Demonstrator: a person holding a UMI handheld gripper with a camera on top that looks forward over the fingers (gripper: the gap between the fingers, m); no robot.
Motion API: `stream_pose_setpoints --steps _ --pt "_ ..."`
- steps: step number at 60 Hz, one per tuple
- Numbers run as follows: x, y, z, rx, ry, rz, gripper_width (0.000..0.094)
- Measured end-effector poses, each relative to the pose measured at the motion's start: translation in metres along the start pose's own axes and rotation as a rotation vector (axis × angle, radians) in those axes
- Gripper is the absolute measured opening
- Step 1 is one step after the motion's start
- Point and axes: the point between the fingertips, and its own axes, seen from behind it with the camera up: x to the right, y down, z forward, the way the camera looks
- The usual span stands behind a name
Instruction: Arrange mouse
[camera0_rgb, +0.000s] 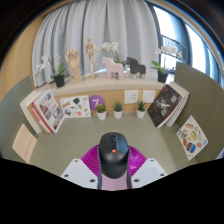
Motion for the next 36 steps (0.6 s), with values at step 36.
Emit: stream_pose_setpoints --steps 36 --pt "-0.029 0.183 0.072 -0.296 0.051 0.036 0.0498"
